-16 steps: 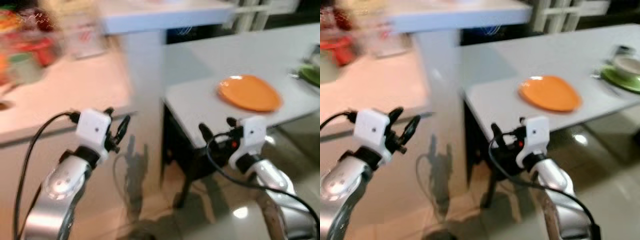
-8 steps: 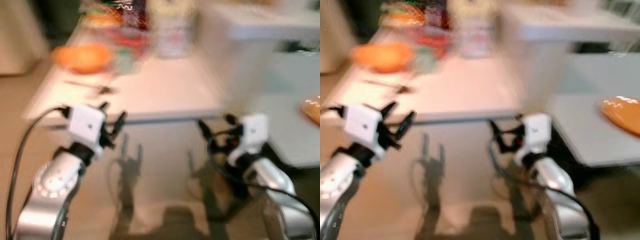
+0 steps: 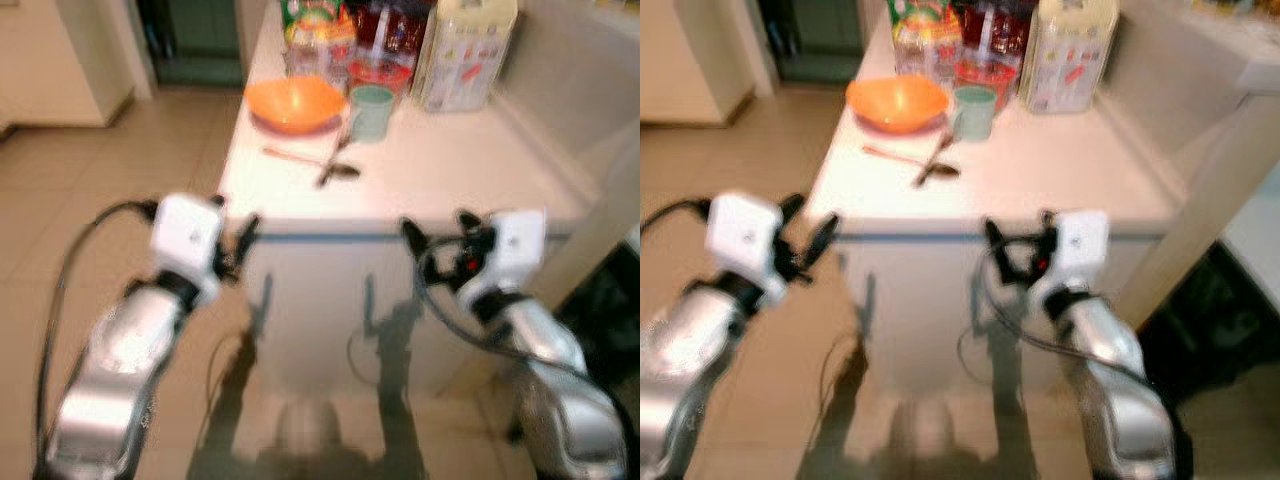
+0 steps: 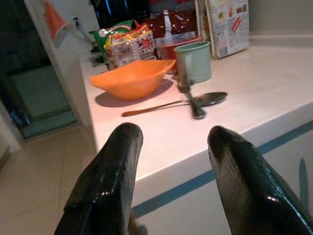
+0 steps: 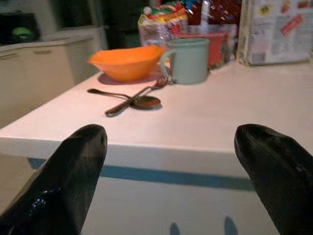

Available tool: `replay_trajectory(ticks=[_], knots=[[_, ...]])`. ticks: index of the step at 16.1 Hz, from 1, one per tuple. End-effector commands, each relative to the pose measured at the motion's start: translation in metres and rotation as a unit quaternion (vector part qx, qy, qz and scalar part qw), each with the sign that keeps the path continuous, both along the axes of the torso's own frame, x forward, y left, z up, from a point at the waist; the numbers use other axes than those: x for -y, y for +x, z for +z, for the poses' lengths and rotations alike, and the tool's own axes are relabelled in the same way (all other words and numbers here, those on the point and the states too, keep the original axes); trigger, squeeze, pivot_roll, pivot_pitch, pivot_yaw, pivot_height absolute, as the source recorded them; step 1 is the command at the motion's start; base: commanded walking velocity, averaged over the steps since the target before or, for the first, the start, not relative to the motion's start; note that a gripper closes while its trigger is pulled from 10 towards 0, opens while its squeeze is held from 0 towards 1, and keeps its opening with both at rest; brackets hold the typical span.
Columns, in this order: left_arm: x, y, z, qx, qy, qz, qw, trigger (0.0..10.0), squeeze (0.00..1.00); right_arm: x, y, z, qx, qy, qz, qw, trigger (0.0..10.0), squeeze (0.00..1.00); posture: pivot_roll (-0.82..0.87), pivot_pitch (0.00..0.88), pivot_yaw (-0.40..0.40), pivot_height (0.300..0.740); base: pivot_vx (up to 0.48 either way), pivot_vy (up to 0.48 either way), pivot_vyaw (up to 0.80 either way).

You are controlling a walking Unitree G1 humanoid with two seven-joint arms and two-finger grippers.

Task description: Setting the table

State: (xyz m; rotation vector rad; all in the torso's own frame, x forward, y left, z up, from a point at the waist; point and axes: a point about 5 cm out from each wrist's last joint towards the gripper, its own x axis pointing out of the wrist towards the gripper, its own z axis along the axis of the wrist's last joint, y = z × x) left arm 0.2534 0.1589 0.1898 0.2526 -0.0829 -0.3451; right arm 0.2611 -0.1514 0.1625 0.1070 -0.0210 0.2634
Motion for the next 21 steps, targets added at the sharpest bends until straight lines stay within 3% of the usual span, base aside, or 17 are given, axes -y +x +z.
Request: replay_trajectory(ticks=[1,6,8,11,13,21], knots=[[-0.003,0.002,0.001,0.002,0.006,0.007,1.000,10.0,0.00,-0.001,0.002,0.005,0.010,-0.003,-0.003,1.000,10.0,0.00,0.08,0.000,-0.013,0.740,0.000,0.442,0.00],[-0.004,0.004,0.002,0.008,0.004,0.013,1.000,10.0,0.00,-0.002,0.002,0.005,0.009,-0.004,-0.008,1.000,10.0,0.00,0.08,0.000,-0.014,0.740,0.000,0.415,0.00],[-0.004,0.006,0.005,0.023,0.029,0.020,0.999,10.0,0.00,-0.001,0.002,0.005,0.008,-0.004,-0.013,1.000,10.0,0.00,0.08,0.000,-0.014,0.740,0.000,-0.480,0.00],[-0.005,0.007,0.005,0.023,0.020,0.031,0.999,10.0,0.00,-0.001,0.003,0.006,0.007,-0.004,-0.016,1.000,10.0,0.00,0.08,0.000,-0.014,0.740,0.000,-0.480,0.00],[-0.010,0.010,0.007,0.023,-0.006,0.055,0.998,10.0,0.00,-0.001,0.003,0.006,0.006,-0.004,-0.016,1.000,10.0,0.00,0.08,0.000,-0.014,0.740,0.000,0.000,0.00],[-0.009,0.016,0.013,0.040,-0.033,0.064,0.997,10.0,0.00,-0.003,0.008,0.010,-0.001,0.002,-0.013,1.000,10.0,0.00,0.07,0.000,-0.015,0.740,0.115,0.000,-0.19]])
